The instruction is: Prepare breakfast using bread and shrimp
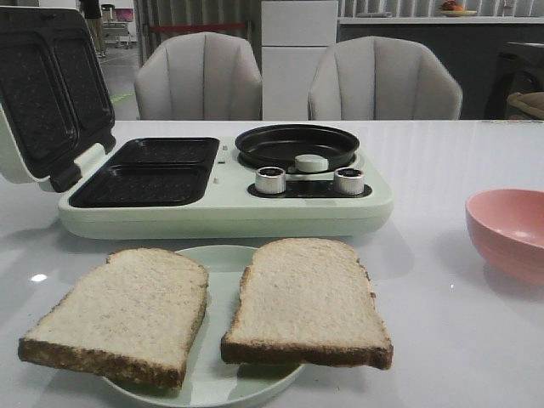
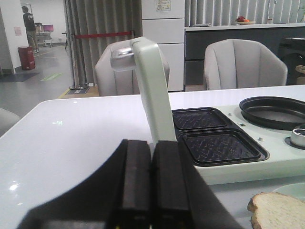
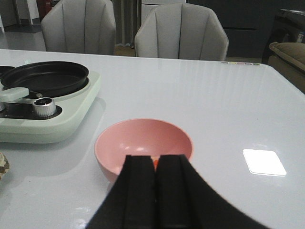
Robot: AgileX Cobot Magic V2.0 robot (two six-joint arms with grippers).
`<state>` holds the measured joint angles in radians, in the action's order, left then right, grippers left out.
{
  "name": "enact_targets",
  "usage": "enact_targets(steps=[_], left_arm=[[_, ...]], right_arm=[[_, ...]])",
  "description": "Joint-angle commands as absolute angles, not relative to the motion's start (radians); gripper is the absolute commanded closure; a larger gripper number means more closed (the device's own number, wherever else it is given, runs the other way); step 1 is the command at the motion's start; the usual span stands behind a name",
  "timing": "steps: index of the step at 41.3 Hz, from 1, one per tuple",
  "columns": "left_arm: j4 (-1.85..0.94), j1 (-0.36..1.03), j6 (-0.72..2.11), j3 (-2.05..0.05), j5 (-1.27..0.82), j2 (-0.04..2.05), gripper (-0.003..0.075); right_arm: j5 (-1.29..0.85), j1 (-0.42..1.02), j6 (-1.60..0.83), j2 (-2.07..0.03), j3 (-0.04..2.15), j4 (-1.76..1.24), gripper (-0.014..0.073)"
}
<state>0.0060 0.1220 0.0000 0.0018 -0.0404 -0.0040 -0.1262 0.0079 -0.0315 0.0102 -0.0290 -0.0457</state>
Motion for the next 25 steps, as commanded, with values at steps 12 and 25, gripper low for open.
enact_targets(steps=[12,25], left_arm=[[0.0,0.129,-0.009,0.031,0.053,-0.021,0.0619],[0.0,0.129,-0.009,0.031,0.053,-0.021,0.0619]], right_arm=[[-0.044,0.001,-0.037,0.031,-0.011,-0.044,0.0579],[-0.036,0.001,-0.037,0.031,-0.011,-0.044,0.0579]])
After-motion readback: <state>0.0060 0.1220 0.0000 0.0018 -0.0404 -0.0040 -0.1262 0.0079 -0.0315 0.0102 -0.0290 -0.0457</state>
